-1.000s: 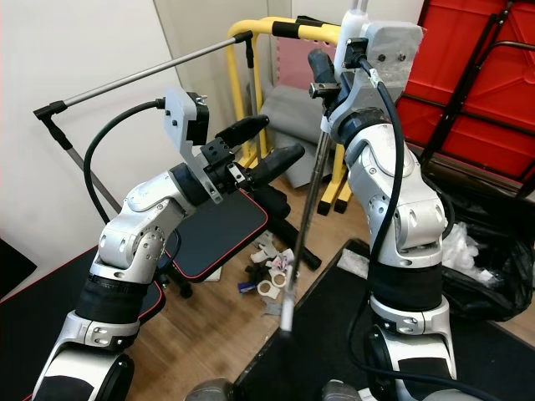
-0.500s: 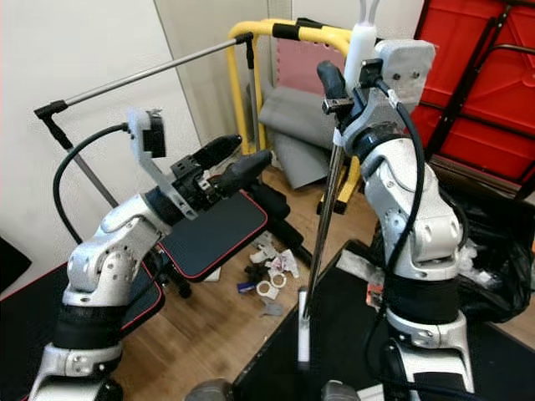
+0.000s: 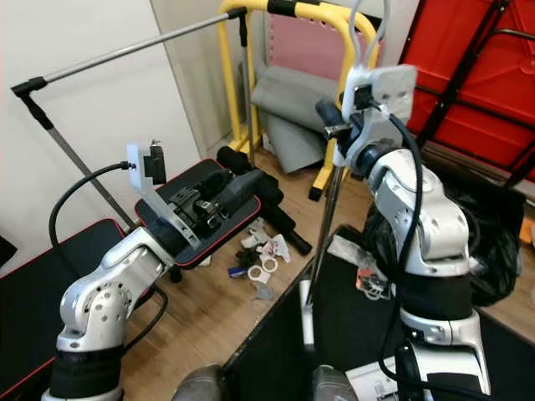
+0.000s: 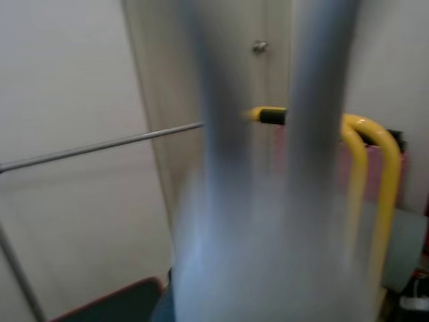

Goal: Sweep floor

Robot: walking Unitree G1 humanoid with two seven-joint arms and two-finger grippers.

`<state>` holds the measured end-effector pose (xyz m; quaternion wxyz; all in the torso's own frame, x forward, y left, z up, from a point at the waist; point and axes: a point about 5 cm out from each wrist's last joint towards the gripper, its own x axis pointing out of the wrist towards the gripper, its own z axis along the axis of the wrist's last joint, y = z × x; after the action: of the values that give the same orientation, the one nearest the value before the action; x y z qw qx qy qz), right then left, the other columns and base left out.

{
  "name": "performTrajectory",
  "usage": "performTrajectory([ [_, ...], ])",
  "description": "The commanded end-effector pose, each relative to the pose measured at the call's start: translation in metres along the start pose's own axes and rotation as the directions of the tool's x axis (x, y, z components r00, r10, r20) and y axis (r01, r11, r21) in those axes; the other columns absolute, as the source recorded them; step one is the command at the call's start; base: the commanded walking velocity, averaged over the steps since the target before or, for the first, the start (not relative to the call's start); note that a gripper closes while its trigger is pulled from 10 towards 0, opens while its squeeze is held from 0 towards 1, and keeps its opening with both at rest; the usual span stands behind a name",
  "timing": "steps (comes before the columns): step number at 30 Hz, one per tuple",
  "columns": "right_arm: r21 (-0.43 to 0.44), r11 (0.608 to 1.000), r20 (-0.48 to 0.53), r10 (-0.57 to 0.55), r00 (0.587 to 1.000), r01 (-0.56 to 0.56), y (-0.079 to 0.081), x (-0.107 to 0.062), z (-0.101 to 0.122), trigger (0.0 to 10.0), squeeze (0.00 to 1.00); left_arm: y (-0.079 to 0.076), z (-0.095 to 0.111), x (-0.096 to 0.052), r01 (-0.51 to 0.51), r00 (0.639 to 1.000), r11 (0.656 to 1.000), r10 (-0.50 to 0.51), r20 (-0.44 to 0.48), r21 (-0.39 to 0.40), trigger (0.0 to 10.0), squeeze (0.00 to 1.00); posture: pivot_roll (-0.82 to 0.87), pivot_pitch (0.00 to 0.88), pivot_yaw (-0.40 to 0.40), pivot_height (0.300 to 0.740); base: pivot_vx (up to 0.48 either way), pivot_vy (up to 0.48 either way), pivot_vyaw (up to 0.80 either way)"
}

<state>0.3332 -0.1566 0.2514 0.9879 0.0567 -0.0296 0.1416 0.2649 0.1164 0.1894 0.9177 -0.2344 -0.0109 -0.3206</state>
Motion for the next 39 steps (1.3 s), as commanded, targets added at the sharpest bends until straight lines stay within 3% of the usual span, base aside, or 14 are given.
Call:
performTrajectory([
  [1, 0.052, 0.998, 0.051, -0.036, 0.998, 0.033, -0.005, 0.007, 0.014, 10.0, 0.0, -0.007, -0.003, -0.001, -0.014, 0.999, 0.999, 0.015, -0.036, 0.03, 10.0, 0.0, 0.03, 0.168, -0.071, 0.74, 0.0, 0.0, 0.0],
  [2, 0.052, 0.998, 0.051, -0.036, 0.998, 0.033, -0.005, 0.007, 0.014, 10.0, 0.0, -0.007, -0.003, -0.001, -0.014, 0.999, 0.999, 0.015, -0.036, 0.03, 10.0, 0.0, 0.03, 0.168, -0.071, 0.74, 0.0, 0.0, 0.0],
  [3, 0.074, 0.996, 0.074, -0.048, 0.996, 0.043, -0.007, 0.011, 0.017, 0.0, 0.0, -0.008, -0.003, -0.001, -0.034, 0.999, 0.998, 0.036, -0.041, 0.048, 10.0, 0.0, 0.04, 0.177, -0.074, 0.74, 0.0, 0.0, 0.0],
  [9, 0.078, 0.996, 0.104, -0.042, 0.994, 0.034, -0.007, 0.017, 0.02, 0.0, 0.0, -0.01, -0.001, -0.007, -0.083, 0.994, 0.995, 0.087, -0.06, 0.06, 10.0, 0.0, 0.06, 0.191, -0.082, 0.74, 0.0, 0.0, 0.0],
  [17, 0.057, 0.998, 0.104, 0.003, 0.995, -0.009, 0.006, 0.022, 0.024, 0.0, 0.0, -0.014, -0.003, -0.017, -0.098, 0.991, 0.994, 0.102, -0.091, 0.043, 10.0, 0.0, 0.06, 0.207, -0.083, 0.74, 0.0, 0.0, 0.0],
  [20, 0.023, 0.999, 0.085, 0.025, 0.996, -0.027, 0.016, 0.023, 0.021, 0.0, 0.0, -0.015, -0.003, -0.018, -0.1, 0.99, 0.994, 0.104, -0.094, 0.04, 10.0, 0.0, 0.06, 0.216, -0.079, 0.74, 0.0, 0.0, 0.0],
  [21, -0.016, 0.998, 0.073, 0.057, 0.996, -0.056, 0.029, 0.023, 0.014, 0.0, 0.0, -0.016, -0.003, -0.018, -0.101, 0.99, 0.994, 0.105, -0.097, 0.043, 10.0, 0.0, 0.06, 0.216, -0.079, 0.74, 0.0, 0.0, 0.0],
  [23, -0.029, 0.997, 0.07, 0.069, 0.995, -0.067, 0.033, 0.022, 0.012, 0.0, 0.0, -0.016, -0.002, -0.018, -0.1, 0.99, 0.994, 0.104, -0.098, 0.045, 10.0, 0.0, 0.06, 0.215, -0.076, 0.74, 0.0, 0.0, 0.0],
  [24, -0.065, 0.995, 0.068, 0.085, 0.994, -0.081, 0.038, 0.021, 0.01, 4.1, 0.0, -0.016, -0.002, -0.018, -0.098, 0.99, 0.994, 0.103, -0.1, 0.049, 10.0, 0.0, 0.06, 0.215, -0.074, 0.74, 0.0, 0.0, 0.0],
  [25, -0.065, 0.995, 0.068, 0.085, 0.994, -0.081, 0.038, 0.021, 0.01, 4.1, 0.0, -0.016, -0.002, -0.018, -0.098, 0.99, 0.994, 0.103, -0.1, 0.049, 10.0, 0.0, 0.06, 0.215, -0.074, 0.74, 0.0, 0.0, 0.0],
  [26, -0.092, 0.992, 0.067, 0.096, 0.993, -0.089, 0.042, 0.02, 0.007, 10.0, 0.0, -0.016, -0.002, -0.017, -0.097, 0.99, 0.994, 0.102, -0.102, 0.052, 10.0, 0.0, 0.06, 0.212, -0.072, 0.74, 0.0, 0.0, 0.0],
  [38, -0.166, 0.98, 0.061, 0.118, 0.991, -0.107, 0.059, 0.014, -0.004, 10.0, 0.0, -0.013, -0.001, -0.013, -0.097, 0.988, 0.993, 0.104, -0.112, 0.067, 10.0, 0.0, 0.06, 0.199, -0.067, 0.74, 0.0, 0.0, 0.0],
  [39, -0.134, 0.984, 0.099, 0.132, 0.986, -0.118, 0.06, 0.014, 0.0, 0.0, 0.0, -0.013, -0.001, -0.012, -0.096, 0.988, 0.993, 0.104, -0.111, 0.071, 10.0, 0.0, 0.06, 0.191, -0.066, 0.74, 0.0, 0.0, 0.0],
])
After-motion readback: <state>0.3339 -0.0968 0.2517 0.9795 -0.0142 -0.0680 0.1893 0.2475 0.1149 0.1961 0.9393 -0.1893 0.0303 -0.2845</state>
